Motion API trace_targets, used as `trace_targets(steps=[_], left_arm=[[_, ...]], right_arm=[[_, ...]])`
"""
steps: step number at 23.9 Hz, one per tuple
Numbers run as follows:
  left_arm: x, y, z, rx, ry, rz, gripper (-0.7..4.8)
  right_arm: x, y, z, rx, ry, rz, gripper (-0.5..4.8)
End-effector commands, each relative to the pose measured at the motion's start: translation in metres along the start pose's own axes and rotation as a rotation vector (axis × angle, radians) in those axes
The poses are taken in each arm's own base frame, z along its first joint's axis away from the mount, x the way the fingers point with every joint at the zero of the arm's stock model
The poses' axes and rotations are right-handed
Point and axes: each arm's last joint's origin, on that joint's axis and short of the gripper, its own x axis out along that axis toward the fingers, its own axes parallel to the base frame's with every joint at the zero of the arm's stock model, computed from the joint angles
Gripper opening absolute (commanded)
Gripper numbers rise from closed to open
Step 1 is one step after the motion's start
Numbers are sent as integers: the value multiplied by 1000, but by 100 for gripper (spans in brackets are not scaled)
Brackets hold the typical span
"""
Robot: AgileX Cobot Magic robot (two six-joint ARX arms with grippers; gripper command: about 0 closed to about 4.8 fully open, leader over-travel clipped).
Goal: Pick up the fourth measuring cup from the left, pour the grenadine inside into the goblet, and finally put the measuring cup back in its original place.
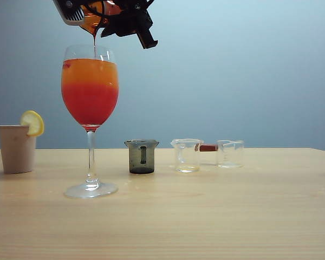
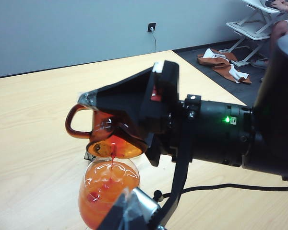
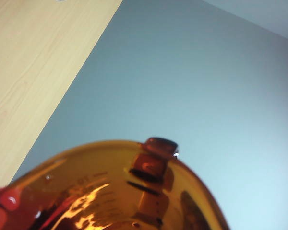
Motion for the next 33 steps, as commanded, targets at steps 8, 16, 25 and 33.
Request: trace_targets(steps=[8,16,25,33], left_arm=[[-2,-1,3,5,-21,-8,-5],[-2,-1,3,5,-21,-7,-5],[-2,-1,3,5,-21,-7,-5],[-2,-1,3,5,-21,-7,-5]], right_arm=[[-2,-7,-2,8,14,-39,75],[-2,-7,-3,11,15,-39,75],[-2,-7,-3,73,13,-36,74],[-2,-7,-3,222,14,-35,48]])
